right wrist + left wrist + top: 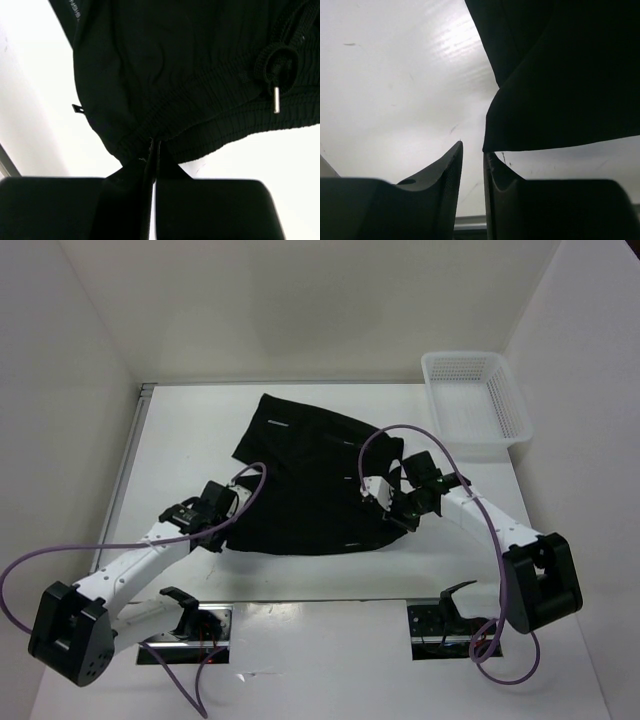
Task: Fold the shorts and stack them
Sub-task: Flatten the shorts out
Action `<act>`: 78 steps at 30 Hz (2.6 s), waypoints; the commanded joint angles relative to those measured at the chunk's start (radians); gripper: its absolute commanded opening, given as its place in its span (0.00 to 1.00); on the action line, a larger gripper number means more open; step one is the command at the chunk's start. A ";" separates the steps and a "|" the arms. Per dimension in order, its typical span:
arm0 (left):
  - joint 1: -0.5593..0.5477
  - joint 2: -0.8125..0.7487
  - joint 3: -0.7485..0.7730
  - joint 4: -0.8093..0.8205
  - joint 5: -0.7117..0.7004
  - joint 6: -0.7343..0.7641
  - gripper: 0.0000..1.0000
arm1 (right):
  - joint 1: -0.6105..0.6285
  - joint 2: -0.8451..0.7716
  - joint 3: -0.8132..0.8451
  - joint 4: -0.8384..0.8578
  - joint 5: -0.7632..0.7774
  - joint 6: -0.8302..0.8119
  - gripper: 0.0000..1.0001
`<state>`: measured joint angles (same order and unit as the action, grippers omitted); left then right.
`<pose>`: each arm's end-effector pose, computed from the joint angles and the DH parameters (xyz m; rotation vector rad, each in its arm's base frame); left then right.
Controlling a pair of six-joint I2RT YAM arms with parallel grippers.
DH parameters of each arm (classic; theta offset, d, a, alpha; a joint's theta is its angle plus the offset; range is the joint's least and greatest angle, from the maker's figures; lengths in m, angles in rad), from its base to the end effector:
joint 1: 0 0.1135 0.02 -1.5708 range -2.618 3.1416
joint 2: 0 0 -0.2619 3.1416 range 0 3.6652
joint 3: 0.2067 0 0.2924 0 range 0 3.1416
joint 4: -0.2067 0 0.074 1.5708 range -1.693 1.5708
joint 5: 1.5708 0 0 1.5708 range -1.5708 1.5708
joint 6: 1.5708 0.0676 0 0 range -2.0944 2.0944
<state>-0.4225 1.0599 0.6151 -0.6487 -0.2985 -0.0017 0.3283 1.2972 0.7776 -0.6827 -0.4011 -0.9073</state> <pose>0.2268 -0.0802 0.1499 0.4507 2.5666 0.2494 0.2532 0.1141 0.1486 -1.6188 2.1046 0.3757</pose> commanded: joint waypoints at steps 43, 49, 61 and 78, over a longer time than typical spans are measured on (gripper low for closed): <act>0.099 0.422 0.161 0.460 0.147 0.002 0.61 | 0.041 0.037 0.018 0.313 0.016 0.042 0.30; 0.067 0.452 0.161 0.409 0.187 0.002 0.61 | 0.060 0.047 0.008 0.362 0.027 0.042 0.31; 0.025 0.492 0.138 0.419 0.134 0.002 0.46 | 0.109 0.047 -0.043 0.393 0.036 0.022 0.35; 0.025 0.473 0.166 0.460 0.064 0.002 0.28 | 0.181 0.047 -0.138 0.353 0.076 -0.093 0.39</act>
<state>-0.3954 1.5360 0.7715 -0.2054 -0.2111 -0.0032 0.4793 1.3449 0.6670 -0.3515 -0.3534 -0.9379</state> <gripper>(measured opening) 0.278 0.385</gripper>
